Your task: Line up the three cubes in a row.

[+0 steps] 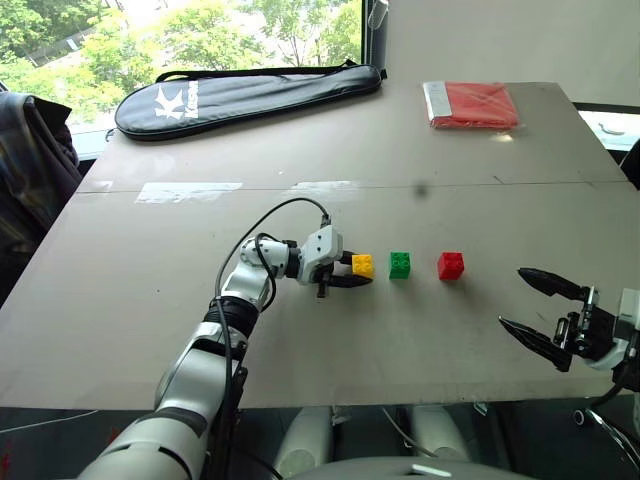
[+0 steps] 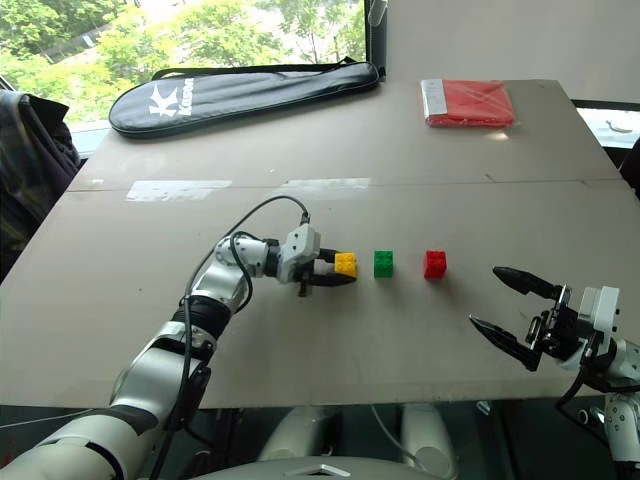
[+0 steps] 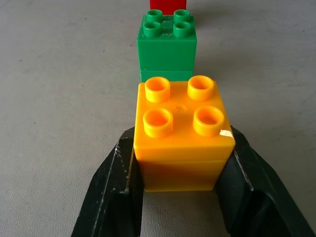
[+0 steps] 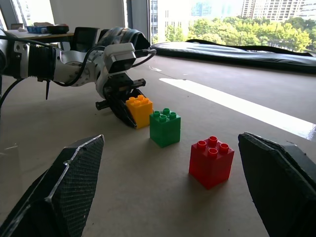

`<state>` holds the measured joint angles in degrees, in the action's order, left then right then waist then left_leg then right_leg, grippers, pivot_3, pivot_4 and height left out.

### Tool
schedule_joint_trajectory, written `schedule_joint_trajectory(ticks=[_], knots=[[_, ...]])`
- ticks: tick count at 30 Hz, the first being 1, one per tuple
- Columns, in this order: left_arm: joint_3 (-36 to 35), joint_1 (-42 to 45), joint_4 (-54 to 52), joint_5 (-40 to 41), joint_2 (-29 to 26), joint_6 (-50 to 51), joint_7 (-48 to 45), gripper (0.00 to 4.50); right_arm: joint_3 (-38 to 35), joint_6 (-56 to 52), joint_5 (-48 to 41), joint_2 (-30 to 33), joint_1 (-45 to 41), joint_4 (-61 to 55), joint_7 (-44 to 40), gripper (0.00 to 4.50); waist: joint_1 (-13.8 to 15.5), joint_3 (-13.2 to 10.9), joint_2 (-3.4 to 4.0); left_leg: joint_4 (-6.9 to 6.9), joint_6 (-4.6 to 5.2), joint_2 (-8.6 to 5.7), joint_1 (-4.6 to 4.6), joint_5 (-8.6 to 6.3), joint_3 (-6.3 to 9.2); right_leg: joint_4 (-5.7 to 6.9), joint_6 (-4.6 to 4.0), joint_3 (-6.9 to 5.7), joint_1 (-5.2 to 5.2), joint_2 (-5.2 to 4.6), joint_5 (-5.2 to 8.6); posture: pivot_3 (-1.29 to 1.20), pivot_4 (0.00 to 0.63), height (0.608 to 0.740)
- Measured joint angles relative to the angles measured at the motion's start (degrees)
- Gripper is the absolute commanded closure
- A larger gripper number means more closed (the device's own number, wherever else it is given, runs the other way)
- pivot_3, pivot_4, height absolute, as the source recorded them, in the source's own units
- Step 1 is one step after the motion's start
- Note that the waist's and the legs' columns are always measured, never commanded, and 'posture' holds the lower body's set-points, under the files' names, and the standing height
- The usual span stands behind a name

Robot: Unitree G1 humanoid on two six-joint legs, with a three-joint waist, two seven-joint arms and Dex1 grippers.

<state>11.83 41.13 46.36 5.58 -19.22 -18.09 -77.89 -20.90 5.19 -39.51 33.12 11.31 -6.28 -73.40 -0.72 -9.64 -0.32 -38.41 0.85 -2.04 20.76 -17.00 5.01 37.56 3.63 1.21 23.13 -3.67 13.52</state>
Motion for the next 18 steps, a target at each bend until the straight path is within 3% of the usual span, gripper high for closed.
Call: schedule_joint_trajectory(ticks=[18], knots=[[-0.13,2.29,5.04,-0.37,0.04,-3.72,-1.94,3.16,-0.1,-0.24,-1.11,0.33,0.85,0.05,-1.29,0.0,-0.14,0.01,0.0,0.0,0.0,-0.01,-0.05,0.0,-0.02,0.06,0.0,0.01,-0.01,0.04,0.0,0.0,0.15,0.74]])
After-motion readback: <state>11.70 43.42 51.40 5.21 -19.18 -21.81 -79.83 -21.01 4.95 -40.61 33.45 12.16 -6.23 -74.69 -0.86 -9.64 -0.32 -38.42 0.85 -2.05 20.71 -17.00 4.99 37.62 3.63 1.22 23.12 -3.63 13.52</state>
